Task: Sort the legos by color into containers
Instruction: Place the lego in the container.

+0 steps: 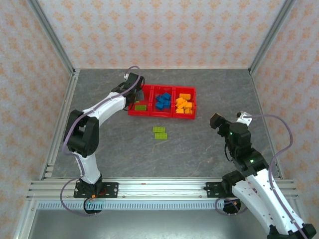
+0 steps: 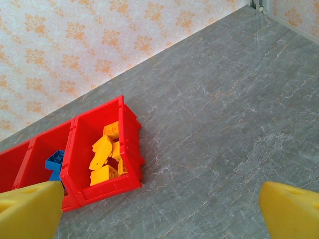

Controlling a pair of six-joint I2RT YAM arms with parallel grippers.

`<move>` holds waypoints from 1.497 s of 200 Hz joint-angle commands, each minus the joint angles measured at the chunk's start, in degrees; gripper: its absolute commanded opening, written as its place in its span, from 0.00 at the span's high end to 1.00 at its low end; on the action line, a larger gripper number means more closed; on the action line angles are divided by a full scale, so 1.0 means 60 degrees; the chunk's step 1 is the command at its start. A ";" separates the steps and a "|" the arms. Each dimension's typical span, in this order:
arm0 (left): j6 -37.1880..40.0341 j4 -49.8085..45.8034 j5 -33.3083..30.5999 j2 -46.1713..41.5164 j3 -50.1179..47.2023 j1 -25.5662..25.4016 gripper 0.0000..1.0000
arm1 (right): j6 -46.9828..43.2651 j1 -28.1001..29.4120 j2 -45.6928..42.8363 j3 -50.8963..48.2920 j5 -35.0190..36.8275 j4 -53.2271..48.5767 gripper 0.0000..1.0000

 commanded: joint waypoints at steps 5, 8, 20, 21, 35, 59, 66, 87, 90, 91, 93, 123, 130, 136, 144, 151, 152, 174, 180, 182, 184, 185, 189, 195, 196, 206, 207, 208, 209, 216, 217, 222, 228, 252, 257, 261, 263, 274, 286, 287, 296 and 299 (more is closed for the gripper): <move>0.0295 0.0021 0.0200 0.0378 0.0606 0.0099 0.71 | -0.0076 -0.0006 0.0074 -0.0107 0.0151 0.0111 0.00; 0.0305 0.0021 0.0219 0.0407 0.0671 0.0098 0.71 | -0.0088 -0.0005 0.0089 -0.0107 0.0135 0.0109 0.00; 0.0318 0.0008 0.0225 0.0789 0.0921 0.0098 0.70 | -0.0096 -0.0005 0.0160 -0.0093 0.0114 0.0105 0.00; 0.0321 0.0007 0.0224 0.0819 0.0944 0.0105 0.70 | -0.0097 -0.0007 0.0166 -0.0093 0.0109 0.0107 0.00; 0.0398 0.0016 0.0265 0.1065 0.1216 0.0120 0.66 | -0.0098 0.0002 0.0228 -0.0089 0.0111 0.0108 0.00; 0.0564 -0.0121 -0.0049 0.1577 0.1709 0.0167 0.64 | -0.0090 -0.0007 0.0274 -0.0060 0.0123 0.0067 0.00; 0.0586 -0.0187 -0.0109 0.1720 0.1842 0.0198 0.64 | -0.0076 -0.0001 0.0259 -0.0063 0.0132 0.0058 0.00; 0.0662 -0.0302 -0.0322 0.1998 0.2007 0.0299 0.64 | -0.0068 -0.0005 0.0239 -0.0052 0.0172 0.0037 0.00; 0.0660 -0.0302 -0.0319 0.2026 0.2007 0.0313 0.64 | -0.0069 -0.0001 0.0231 -0.0057 0.0176 0.0036 0.00; 0.0660 -0.0302 -0.0326 0.2032 0.2007 0.0315 0.64 | -0.0069 -0.0005 0.0230 -0.0053 0.0176 0.0036 0.00; 0.0649 -0.0302 -0.0332 0.2046 0.2007 0.0328 0.64 | -0.0069 -0.0008 0.0241 -0.0050 0.0180 0.0036 0.00; 0.0686 -0.0212 0.0092 0.2219 0.2020 0.0361 0.60 | -0.0053 -0.0006 0.0244 -0.0052 0.0198 0.0036 0.00; 0.0724 -0.0239 0.0106 0.2227 0.2060 0.0361 0.57 | -0.0054 0.0001 0.0244 -0.0050 0.0192 0.0028 0.00; 0.0785 -0.0273 0.0121 0.2220 0.2092 0.0361 0.55 | -0.0054 0.0000 0.0237 -0.0041 0.0201 0.0021 0.00; 0.0819 -0.0315 0.0100 0.2153 0.2089 0.0363 0.50 | -0.0040 -0.0009 0.0233 -0.0037 0.0190 -0.0007 0.00; 0.0807 -0.0239 0.0091 0.2005 0.1996 0.0374 0.46 | -0.0037 0.0004 0.0229 -0.0027 0.0183 -0.0023 0.00; 0.0814 -0.0227 0.0091 0.1984 0.1980 0.0375 0.45 | -0.0038 -0.0002 0.0229 -0.0023 0.0180 -0.0023 0.00; 0.0854 0.0086 0.0249 0.1470 0.1729 0.0376 0.37 | -0.0019 0.0000 0.0202 -0.0019 0.0205 -0.0052 0.00; 0.0863 0.0054 0.0313 0.1341 0.1736 0.0376 0.36 | -0.0016 -0.0005 0.0193 -0.0019 0.0204 -0.0041 0.00; 0.0883 0.0026 0.0348 0.1295 0.1740 0.0376 0.36 | -0.0012 0.0000 0.0199 -0.0019 0.0205 -0.0039 0.00; 0.0895 0.0016 0.0372 0.1262 0.1736 0.0376 0.35 | -0.0021 -0.0007 0.0200 -0.0019 0.0202 -0.0038 0.00; 0.0902 0.0004 0.0385 0.1246 0.1747 0.0376 0.35 | -0.0023 -0.0008 0.0200 -0.0019 0.0203 -0.0038 0.00; 0.0909 -0.0032 0.0450 0.1162 0.1758 0.0380 0.34 | -0.0025 -0.0005 0.0208 -0.0031 0.0198 -0.0034 0.00; 0.0911 -0.0101 0.0518 0.1032 0.1751 0.0376 0.32 | -0.0025 -0.0008 0.0215 -0.0035 0.0200 -0.0016 0.00; 0.0910 -0.0106 0.0532 0.1007 0.1747 0.0369 0.32 | -0.0017 -0.0001 0.0215 -0.0034 0.0203 -0.0012 0.00; 0.0909 -0.0150 0.0752 0.0743 0.1677 0.0361 0.28 | -0.0024 0.0002 0.0215 -0.0049 0.0196 0.0003 0.00; 0.0902 -0.0145 0.0781 0.0731 0.1666 0.0361 0.27 | -0.0017 -0.0003 0.0215 -0.0049 0.0193 0.0004 0.00; 0.0898 -0.0143 0.0802 0.0688 0.1654 0.0361 0.27 | -0.0021 0.0001 0.0215 -0.0049 0.0199 0.0005 0.00; 0.0896 -0.0142 0.0828 0.0652 0.1633 0.0361 0.26 | -0.0023 0.0004 0.0215 -0.0049 0.0202 0.0013 0.00; 0.0868 -0.0128 0.0990 0.0530 0.1522 0.0335 0.23 | -0.0017 -0.0007 0.0226 -0.0063 0.0202 0.0033 0.00; 0.0859 -0.0127 0.1009 0.0529 0.1494 0.0333 0.22 | -0.0014 -0.0008 0.0228 -0.0071 0.0204 0.0034 0.00; 0.0851 -0.0126 0.1085 0.0148 0.1393 0.0307 0.18 | -0.0038 -0.0006 0.0241 -0.0078 0.0182 0.0055 0.00; 0.0836 -0.0153 0.1141 -0.0050 0.1272 0.0254 0.15 | -0.0039 -0.0008 0.0262 -0.0071 0.0170 0.0065 0.00; 0.0864 -0.0253 0.0979 -0.0832 0.0686 -0.0212 0.06 | -0.0054 -0.0005 0.0343 -0.0071 0.0170 0.0094 0.00; 0.0887 -0.0292 0.0936 -0.0981 0.0535 -0.0342 0.05 | -0.0047 0.0006 0.0358 -0.0077 0.0161 0.0094 0.00; 0.0905 -0.0309 0.0886 -0.1108 0.0429 -0.0455 0.04 | -0.0053 0.0000 0.0361 -0.0078 0.0164 0.0094 0.00; 0.0908 -0.0322 0.0854 -0.1155 0.0368 -0.0528 0.04 | -0.0054 0.0001 0.0361 -0.0078 0.0162 0.0094 0.00; 0.0984 -0.0323 0.0795 -0.1464 0.0003 -0.0858 0.01 | -0.0061 -0.0009 0.0376 -0.0060 0.0158 0.0085 0.00; 0.1207 -0.0327 0.0905 -0.1749 -0.0445 -0.1160 0.01 | -0.0053 -0.0008 0.0369 -0.0063 0.0153 0.0066 0.00; 0.1219 -0.0336 0.0916 -0.1760 -0.0486 -0.1183 0.01 | -0.0046 -0.0009 0.0365 -0.0049 0.0157 0.0058 0.00; 0.1376 -0.0428 0.0955 -0.1900 -0.0755 -0.1365 0.01 | -0.0054 -0.0003 0.0354 -0.0049 0.0126 0.0036 0.00; 0.1449 -0.0453 0.0976 -0.1922 -0.0856 -0.1411 0.01 | -0.0054 0.0005 0.0348 -0.0049 0.0120 0.0036 0.00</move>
